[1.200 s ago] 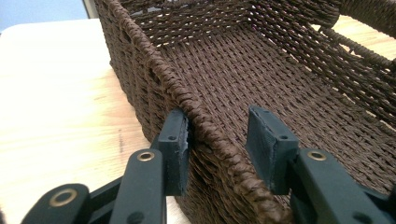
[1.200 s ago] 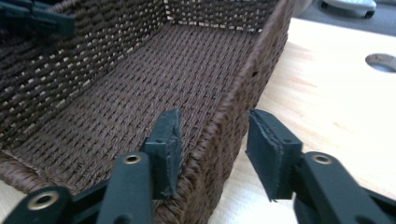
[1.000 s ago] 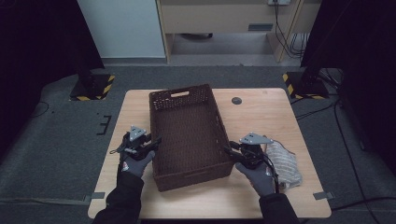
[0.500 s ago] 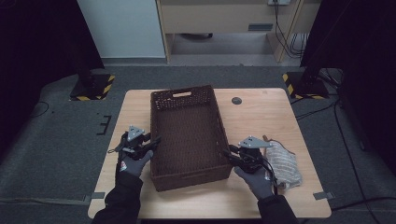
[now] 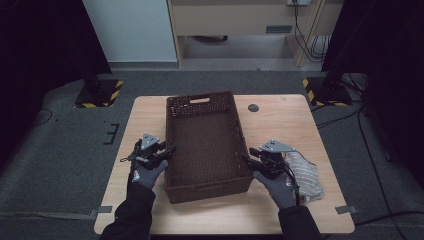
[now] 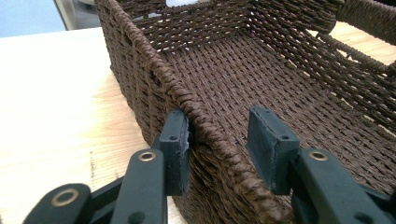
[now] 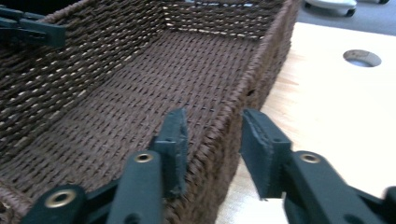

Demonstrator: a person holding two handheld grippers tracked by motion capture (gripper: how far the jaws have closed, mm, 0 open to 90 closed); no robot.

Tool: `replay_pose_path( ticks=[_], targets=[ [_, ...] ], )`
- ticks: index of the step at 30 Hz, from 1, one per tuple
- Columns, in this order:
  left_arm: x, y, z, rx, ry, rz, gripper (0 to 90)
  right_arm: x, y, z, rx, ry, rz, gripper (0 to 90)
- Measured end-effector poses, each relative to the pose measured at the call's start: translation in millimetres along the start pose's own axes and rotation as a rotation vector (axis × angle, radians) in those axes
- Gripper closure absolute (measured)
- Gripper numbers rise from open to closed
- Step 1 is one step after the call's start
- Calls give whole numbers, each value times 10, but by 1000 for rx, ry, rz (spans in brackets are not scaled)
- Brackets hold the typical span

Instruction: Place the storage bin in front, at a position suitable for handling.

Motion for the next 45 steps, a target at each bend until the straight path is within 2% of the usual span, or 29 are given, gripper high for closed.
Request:
replay_pose_path(
  ticks=[6,10,14,16,17,18,22,28,35,37,41,44,45],
  targets=[
    [-4,4,4,6,3,0,570,33,-9,-63,12,-5,9,714],
    [6,-1,-3,11,11,-6,545,84,-36,-133,12,-12,5,719],
    [4,2,-1,5,-2,-10,553,123,-61,-176,15,-12,7,714],
    [-7,8,3,2,-12,-5,582,111,-50,-171,24,-5,14,695],
    [-13,9,7,2,-17,-4,586,101,-43,-164,25,-3,18,648],
    [-19,10,14,1,-21,-3,590,75,-27,-148,14,-13,16,600],
    [-44,27,51,6,-32,10,600,-26,-2,-67,-6,-39,-2,541],
    [-144,44,105,16,-53,34,605,-93,-39,-15,17,-42,-8,594],
    [-201,-9,4,18,-68,30,604,-47,-87,-105,25,-61,1,623],
    [-212,-24,-32,18,-65,35,602,-7,-115,-143,25,-55,15,623],
    [-216,-35,-66,9,-60,35,572,49,-143,-192,31,-53,11,614],
    [-196,3,-57,-7,-56,24,503,10,-106,-182,32,-50,7,568],
    [-188,20,-51,-12,-54,16,495,-22,-77,-171,9,-66,7,550]
  ],
)
Point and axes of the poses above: each handheld gripper's, and its own axes: z roughly forward along the jaws, y roughly out of its top, x roughly to its left, the point moved 7 cm from there along z, roughly forward along the jaws, and after that the axes turned 3 degrees about -x, right-handed, at the moved point
